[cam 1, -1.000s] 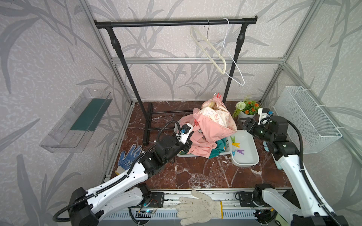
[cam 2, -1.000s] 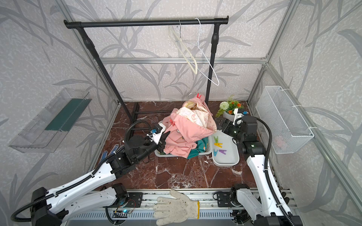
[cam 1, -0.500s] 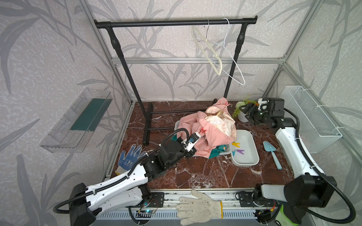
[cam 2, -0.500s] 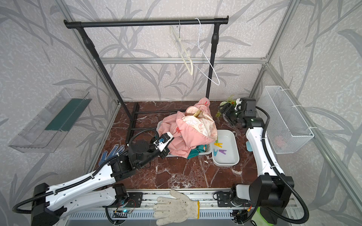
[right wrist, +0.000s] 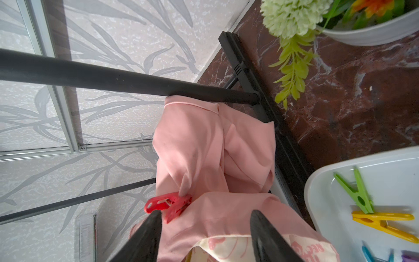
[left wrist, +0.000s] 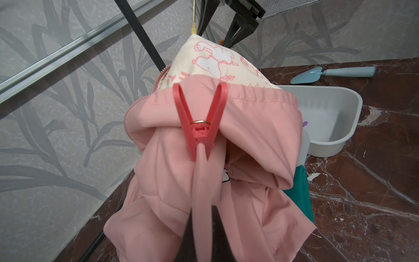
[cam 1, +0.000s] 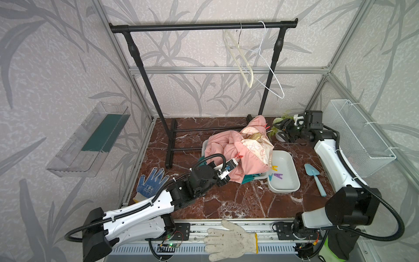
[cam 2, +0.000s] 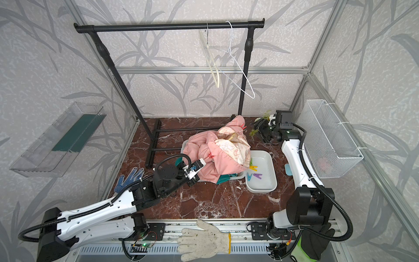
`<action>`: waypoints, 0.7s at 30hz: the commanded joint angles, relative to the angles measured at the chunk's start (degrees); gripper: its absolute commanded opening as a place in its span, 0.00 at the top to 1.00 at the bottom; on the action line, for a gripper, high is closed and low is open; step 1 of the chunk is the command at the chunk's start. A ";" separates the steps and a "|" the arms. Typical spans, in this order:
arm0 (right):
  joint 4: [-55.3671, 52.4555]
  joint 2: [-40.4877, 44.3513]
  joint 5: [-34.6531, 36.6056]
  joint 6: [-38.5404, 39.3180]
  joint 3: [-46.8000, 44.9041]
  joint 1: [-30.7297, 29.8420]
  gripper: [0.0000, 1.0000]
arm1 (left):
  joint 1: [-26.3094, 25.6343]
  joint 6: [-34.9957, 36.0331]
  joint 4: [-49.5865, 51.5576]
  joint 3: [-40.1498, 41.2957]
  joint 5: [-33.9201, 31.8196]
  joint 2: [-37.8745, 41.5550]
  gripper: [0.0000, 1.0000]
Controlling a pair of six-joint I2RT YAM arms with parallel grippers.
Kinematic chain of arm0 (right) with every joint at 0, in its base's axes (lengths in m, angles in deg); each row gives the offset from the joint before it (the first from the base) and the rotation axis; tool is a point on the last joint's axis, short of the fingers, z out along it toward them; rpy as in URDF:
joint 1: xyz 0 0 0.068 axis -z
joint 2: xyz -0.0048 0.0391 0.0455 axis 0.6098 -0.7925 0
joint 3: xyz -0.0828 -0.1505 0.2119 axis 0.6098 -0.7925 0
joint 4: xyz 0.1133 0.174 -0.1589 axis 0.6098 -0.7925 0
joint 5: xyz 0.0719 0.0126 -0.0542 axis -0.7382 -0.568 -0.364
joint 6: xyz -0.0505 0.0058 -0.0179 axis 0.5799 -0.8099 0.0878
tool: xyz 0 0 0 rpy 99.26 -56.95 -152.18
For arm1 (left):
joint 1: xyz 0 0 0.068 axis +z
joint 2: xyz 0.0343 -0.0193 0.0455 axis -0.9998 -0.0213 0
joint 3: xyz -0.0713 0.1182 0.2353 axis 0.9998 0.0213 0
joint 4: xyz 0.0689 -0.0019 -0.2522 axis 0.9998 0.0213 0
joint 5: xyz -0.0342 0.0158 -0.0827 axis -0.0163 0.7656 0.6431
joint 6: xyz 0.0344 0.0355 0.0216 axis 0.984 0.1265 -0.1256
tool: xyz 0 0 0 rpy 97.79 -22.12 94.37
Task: Remove the clothespins securing jackets to the hanger
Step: Remove the clothespin from the hanger.
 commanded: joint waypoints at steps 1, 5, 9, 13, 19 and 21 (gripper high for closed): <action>1.33 -0.98 -1.79 -2.26 1.36 -0.46 0.37 | -1.62 3.12 1.89 -2.31 -1.65 -0.87 1.00; -0.60 -1.74 -1.27 -1.33 3.12 -0.88 0.37 | -2.35 3.77 1.68 -2.08 -2.33 -0.93 1.00; -2.48 -2.85 -0.93 -0.47 3.75 -1.83 0.41 | -2.97 4.72 1.38 -2.25 -2.73 -1.49 1.00; -3.63 -3.55 -0.74 0.28 3.31 -2.42 0.46 | -3.30 5.10 1.19 -2.24 -3.19 -1.54 1.00; -6.34 -3.41 0.76 1.78 3.38 -2.67 0.53 | -3.63 5.50 1.11 -2.16 -3.99 -1.12 1.00; -7.36 -3.14 1.08 2.15 3.39 -2.67 0.53 | -3.61 5.57 0.98 -2.11 -4.12 -1.13 1.00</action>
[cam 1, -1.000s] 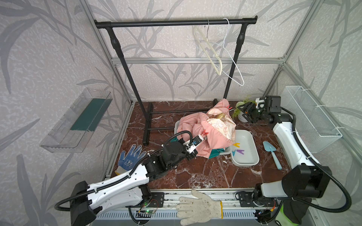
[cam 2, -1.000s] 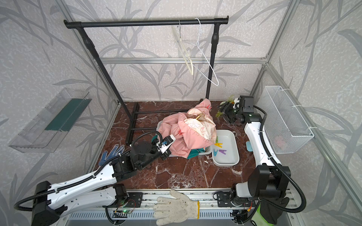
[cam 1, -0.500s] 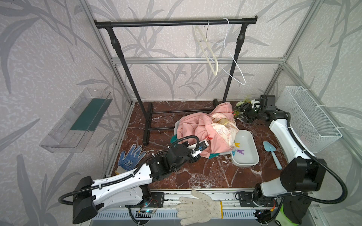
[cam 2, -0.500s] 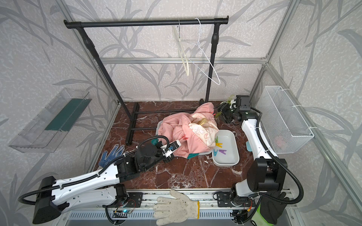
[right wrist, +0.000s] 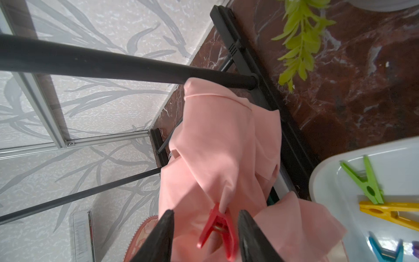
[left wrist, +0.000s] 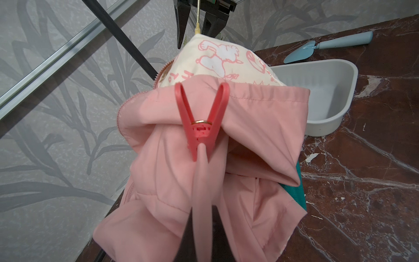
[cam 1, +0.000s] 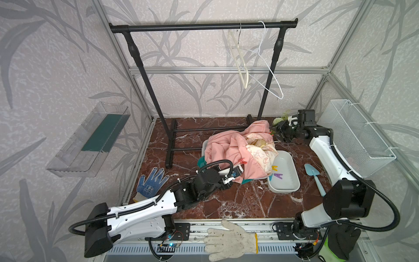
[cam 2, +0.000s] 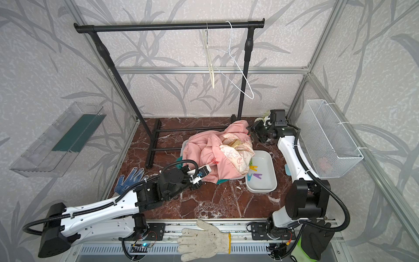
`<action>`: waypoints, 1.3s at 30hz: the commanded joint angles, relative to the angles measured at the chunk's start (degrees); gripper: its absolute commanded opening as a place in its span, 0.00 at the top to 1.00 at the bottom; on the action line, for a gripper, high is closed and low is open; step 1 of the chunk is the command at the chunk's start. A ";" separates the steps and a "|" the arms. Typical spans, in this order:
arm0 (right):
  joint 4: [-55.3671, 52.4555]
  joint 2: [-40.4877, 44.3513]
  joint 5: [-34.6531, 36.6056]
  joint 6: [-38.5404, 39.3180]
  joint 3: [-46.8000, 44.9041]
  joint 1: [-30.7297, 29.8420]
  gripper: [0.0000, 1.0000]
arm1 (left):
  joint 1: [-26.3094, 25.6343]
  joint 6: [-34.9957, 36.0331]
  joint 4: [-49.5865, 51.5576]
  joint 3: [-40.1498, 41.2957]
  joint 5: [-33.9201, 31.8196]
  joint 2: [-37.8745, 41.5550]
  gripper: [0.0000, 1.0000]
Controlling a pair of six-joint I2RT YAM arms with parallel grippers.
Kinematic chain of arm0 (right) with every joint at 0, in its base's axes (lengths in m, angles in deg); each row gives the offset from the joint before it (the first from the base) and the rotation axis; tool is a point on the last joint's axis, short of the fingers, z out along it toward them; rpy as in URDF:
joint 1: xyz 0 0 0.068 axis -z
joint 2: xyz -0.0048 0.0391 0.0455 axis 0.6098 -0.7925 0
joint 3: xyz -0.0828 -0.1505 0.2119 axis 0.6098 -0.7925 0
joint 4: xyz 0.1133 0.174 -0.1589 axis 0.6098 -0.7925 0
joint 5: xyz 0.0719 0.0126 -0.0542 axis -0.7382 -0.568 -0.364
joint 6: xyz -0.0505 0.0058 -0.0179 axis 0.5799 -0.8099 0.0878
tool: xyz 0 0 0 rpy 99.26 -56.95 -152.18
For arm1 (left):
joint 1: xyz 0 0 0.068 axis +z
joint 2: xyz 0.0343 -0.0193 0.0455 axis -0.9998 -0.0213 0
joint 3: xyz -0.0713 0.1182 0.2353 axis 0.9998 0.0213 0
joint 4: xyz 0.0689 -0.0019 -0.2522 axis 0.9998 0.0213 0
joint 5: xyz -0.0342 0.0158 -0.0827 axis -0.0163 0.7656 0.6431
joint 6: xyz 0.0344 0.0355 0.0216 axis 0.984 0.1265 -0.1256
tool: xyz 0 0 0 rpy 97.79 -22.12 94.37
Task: Remove the clothespins securing jackets to the hanger
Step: Remove the clothespin from the hanger.
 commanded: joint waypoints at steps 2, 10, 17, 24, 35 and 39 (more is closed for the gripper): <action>-3.31 0.41 1.03 1.54 1.12 -0.50 0.54 | -0.41 1.54 -0.69 -1.79 -0.41 0.38 1.00; -2.83 -0.97 1.30 1.26 1.37 -1.20 0.62 | -0.91 2.13 -0.72 -1.87 -0.99 0.13 1.00; -3.33 -0.45 2.09 1.43 0.42 -1.26 0.74 | -0.99 2.40 -1.06 -1.82 -1.59 -0.25 1.00; -3.40 -0.20 2.62 1.28 -0.10 -1.27 0.83 | -1.03 2.58 -0.63 -1.65 -2.65 -0.27 1.00; -3.43 2.22 2.88 3.23 -0.02 0.53 0.98 | -1.16 2.60 0.61 -1.12 -4.18 -0.43 1.00; -2.78 4.22 3.49 3.55 -1.86 1.91 0.98 | -1.21 2.54 0.96 -1.00 -4.16 -0.43 1.00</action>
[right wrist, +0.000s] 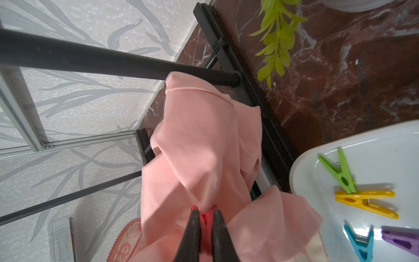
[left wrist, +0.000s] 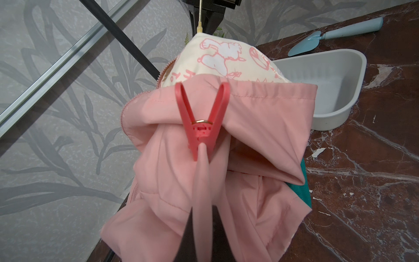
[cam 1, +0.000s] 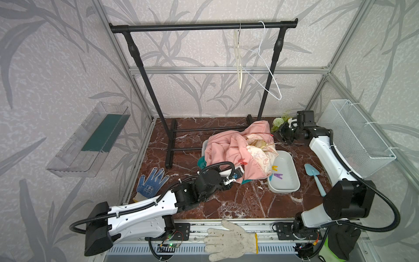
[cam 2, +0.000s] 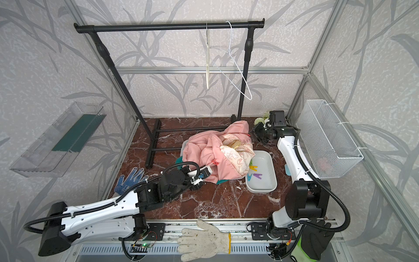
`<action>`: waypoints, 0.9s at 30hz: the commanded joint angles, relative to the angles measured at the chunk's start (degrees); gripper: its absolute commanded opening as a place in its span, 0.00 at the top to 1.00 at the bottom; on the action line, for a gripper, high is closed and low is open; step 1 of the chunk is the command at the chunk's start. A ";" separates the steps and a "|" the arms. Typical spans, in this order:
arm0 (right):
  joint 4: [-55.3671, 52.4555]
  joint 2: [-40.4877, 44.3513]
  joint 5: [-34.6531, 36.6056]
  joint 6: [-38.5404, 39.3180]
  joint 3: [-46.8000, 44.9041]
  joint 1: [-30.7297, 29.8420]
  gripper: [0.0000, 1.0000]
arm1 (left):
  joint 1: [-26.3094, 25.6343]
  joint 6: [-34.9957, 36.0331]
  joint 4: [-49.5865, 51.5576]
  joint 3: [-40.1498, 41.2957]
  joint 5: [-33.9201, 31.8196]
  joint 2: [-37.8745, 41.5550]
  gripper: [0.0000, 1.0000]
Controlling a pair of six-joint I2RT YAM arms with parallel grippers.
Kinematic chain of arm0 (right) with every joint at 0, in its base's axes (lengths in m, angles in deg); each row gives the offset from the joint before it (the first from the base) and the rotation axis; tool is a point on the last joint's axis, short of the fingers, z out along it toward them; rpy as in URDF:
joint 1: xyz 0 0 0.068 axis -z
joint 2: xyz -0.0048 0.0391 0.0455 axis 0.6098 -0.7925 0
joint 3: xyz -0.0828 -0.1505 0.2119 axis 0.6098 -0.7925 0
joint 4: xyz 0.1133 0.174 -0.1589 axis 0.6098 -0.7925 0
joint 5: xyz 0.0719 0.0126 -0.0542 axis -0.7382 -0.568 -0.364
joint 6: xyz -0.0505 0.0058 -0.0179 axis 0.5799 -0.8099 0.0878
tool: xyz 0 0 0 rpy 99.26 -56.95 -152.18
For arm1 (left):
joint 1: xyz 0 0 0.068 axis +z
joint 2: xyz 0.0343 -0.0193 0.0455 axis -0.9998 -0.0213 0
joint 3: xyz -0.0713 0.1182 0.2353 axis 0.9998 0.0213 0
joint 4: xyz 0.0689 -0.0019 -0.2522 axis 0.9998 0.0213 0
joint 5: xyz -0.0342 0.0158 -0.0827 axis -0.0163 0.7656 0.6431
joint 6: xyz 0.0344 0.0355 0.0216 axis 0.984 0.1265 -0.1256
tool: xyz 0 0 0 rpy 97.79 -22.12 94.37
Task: Remove the clothespins securing jackets to the hanger
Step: Remove the clothespin from the hanger, then place the clothespin in the storage box.
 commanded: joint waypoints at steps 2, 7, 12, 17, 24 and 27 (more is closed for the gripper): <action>-0.03 3.71 0.86 1.38 -2.09 1.77 0.98 | -0.18 0.89 0.98 -1.03 -1.23 -0.07 1.00; -1.28 5.11 1.78 3.15 -2.50 4.19 0.98 | -0.27 0.87 1.03 -0.96 -1.96 -0.11 1.00; -2.58 8.40 5.51 5.80 -6.89 6.67 0.99 | -0.27 0.64 0.69 -0.76 -2.46 -0.16 1.00; -2.86 11.80 11.16 9.22 -14.17 9.58 0.99 | -0.27 0.89 0.64 -0.97 -2.26 -0.32 1.00; -1.23 12.67 12.50 12.21 -25.20 9.96 0.99 | -0.27 0.81 0.60 -1.44 -2.45 -0.62 1.00; 0.24 11.65 13.09 12.28 -29.65 9.71 0.98 | -0.27 0.47 0.08 -1.43 -2.18 -0.61 1.00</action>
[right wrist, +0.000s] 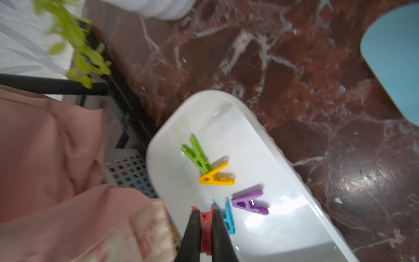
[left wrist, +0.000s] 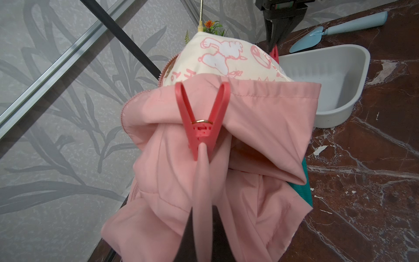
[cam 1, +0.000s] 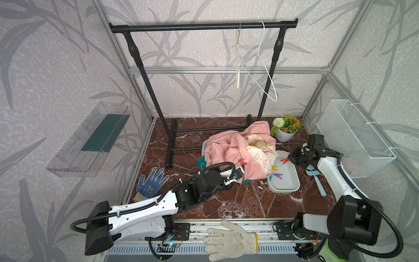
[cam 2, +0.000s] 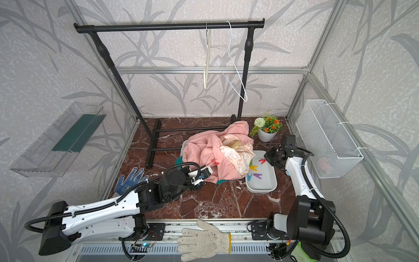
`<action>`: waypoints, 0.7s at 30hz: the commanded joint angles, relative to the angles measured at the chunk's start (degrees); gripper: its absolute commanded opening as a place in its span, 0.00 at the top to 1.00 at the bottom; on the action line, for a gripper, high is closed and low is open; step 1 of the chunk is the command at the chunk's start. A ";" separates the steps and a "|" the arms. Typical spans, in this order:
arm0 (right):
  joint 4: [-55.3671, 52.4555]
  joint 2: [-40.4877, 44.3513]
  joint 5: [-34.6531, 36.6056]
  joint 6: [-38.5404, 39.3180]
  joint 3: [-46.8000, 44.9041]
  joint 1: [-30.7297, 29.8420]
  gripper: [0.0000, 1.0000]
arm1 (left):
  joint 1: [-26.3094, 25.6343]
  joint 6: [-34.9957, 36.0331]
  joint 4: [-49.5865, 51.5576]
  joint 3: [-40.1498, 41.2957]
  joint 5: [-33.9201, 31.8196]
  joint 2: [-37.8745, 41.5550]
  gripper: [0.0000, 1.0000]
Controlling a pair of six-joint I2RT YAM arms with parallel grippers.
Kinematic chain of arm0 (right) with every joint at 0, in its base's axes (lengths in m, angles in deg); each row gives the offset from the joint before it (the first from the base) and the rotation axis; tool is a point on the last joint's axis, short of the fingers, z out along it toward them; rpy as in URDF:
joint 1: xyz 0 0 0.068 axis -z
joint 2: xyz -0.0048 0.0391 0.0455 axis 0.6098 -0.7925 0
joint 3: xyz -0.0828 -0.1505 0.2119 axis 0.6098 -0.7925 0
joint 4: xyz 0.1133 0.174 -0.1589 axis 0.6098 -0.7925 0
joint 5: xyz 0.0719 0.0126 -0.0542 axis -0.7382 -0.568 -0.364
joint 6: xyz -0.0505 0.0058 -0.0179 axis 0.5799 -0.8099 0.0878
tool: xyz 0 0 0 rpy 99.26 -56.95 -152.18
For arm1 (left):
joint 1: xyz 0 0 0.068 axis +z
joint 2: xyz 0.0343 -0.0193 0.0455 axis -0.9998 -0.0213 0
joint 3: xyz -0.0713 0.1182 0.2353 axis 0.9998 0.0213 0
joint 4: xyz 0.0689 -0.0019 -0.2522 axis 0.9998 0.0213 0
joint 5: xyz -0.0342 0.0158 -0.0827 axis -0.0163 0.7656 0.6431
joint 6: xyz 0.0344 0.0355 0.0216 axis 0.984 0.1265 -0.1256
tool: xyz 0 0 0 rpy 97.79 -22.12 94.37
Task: Remove the clothespins securing jackets to the hanger
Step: Place the clothespin in the storage box.
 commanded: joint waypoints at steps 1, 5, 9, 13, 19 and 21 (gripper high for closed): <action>1.96 -0.55 1.05 1.52 -3.71 -0.46 0.97 | -0.18 0.41 -0.26 -1.27 -1.06 -0.20 1.00; 4.34 -3.24 -0.41 3.92 -6.41 -1.95 0.78 | -0.11 -0.01 -1.10 -1.40 -0.64 -0.39 1.00; 4.72 -1.58 0.11 5.12 -6.14 -2.76 0.39 | -0.11 -0.20 -1.03 -1.44 -1.14 -0.39 1.00; 2.95 5.43 4.15 6.44 -4.52 -3.60 0.18 | -0.04 -0.66 -1.17 -1.44 -1.98 -0.10 1.00; -0.87 12.17 3.35 5.23 -1.03 -4.80 0.17 | 0.13 -0.94 -2.67 -1.74 -3.31 -0.47 1.00; -2.09 13.58 2.93 3.36 -0.36 -5.81 0.20 | 0.24 -1.03 -2.86 -2.17 -4.39 -0.94 1.00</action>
